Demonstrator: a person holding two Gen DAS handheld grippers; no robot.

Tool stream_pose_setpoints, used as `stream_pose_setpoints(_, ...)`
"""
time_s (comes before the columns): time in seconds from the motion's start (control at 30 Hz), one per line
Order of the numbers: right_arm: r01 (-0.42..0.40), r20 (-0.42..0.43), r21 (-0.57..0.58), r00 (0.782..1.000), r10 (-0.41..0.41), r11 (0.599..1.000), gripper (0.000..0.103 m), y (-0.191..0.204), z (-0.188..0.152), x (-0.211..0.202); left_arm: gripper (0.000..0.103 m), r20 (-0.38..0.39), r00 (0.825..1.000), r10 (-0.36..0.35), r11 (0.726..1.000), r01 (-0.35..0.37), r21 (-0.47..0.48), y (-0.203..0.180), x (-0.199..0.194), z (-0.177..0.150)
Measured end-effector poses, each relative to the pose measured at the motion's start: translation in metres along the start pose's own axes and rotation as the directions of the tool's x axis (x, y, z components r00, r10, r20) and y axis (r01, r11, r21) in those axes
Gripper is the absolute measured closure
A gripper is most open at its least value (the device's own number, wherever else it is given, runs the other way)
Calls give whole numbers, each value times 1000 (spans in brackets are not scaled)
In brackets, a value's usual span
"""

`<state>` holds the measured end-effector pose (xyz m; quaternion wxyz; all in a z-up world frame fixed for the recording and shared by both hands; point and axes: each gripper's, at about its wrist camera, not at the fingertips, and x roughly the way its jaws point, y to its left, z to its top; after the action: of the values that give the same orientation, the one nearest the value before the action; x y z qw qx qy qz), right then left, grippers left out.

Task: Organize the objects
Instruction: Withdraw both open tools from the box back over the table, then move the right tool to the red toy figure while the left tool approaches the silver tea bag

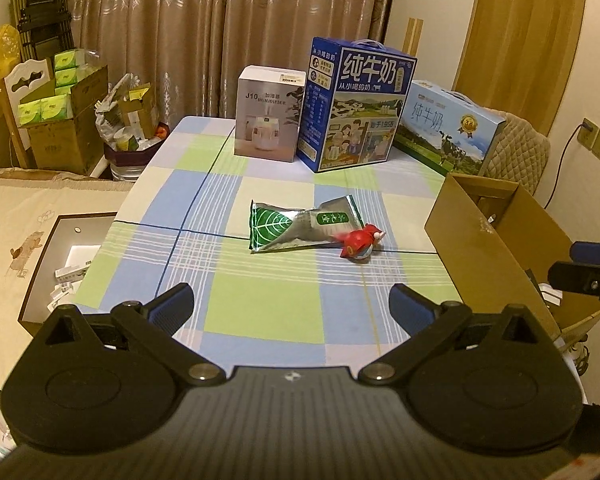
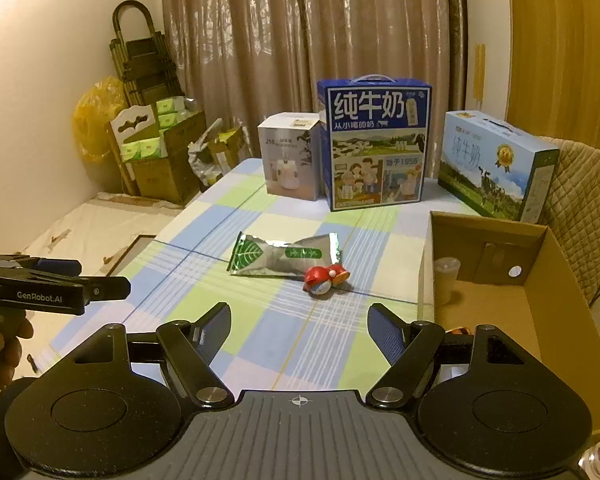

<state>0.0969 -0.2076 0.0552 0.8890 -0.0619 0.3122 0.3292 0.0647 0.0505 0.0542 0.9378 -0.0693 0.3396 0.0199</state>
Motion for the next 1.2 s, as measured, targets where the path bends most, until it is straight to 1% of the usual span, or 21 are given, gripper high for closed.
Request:
stream_pose_setpoints(0.3, -7, -23, 6, 1000, 7, 1000, 30, 0, -4, 13, 1, -20, 1000, -4, 1000, 4, 4, -2, 9, -4)
stream_pose_setpoints(0.67, -14, -53, 19, 998, 15, 1000, 30, -6, -3, 40, 1, -52, 999, -5, 1000, 5, 14, 1, 30, -6)
stream_pose_setpoints(0.83, -13, -80, 28, 997, 15, 1000, 30, -10, -6, 62, 1, -71, 997, -9, 1000, 11, 26, 4, 48, -5)
stream_pose_setpoints(1.03, -14, -102, 26, 995, 17, 1000, 30, -13, -7, 97, 1, -72, 997, -2, 996, 8, 88, 10, 81, -2)
stream_pose_setpoints(1.2, 24, -69, 25, 997, -22, 999, 30, -17, -4, 129, 1, -66, 998, 12, 994, -5, 112, 19, 115, 9)
